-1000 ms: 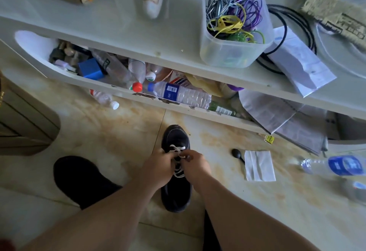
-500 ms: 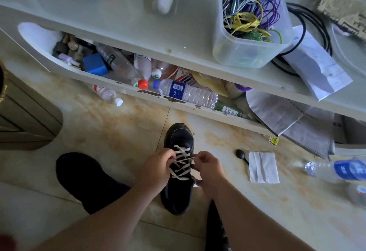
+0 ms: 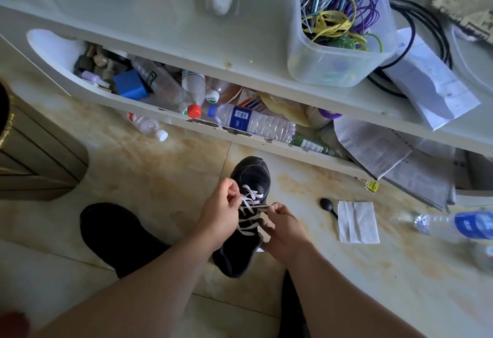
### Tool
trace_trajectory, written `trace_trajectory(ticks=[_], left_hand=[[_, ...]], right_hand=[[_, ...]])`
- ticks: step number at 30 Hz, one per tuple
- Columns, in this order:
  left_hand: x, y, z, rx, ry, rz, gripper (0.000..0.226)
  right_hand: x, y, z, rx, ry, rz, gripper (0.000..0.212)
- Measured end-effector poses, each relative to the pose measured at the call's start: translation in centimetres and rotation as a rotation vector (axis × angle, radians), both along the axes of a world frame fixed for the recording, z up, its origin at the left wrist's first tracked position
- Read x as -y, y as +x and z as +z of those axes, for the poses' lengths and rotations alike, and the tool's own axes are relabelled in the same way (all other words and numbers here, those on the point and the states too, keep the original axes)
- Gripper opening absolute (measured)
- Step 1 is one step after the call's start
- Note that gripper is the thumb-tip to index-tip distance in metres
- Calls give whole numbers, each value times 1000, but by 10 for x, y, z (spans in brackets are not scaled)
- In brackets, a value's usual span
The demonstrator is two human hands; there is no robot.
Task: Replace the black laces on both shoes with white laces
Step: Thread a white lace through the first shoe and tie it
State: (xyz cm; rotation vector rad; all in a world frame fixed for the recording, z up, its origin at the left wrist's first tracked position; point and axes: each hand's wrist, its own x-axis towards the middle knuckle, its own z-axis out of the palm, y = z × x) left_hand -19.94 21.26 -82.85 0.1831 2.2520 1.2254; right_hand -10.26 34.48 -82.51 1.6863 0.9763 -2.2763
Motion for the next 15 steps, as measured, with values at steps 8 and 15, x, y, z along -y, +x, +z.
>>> trace_trajectory(ticks=[8,15], left_hand=[[2,-7,4,-85,-31,-201,27],[17,-17,1,-20,-158,-332,20]], right_hand=[[0,-15,7,60,52,93,28],[7,-24,5,28,367,439,14]])
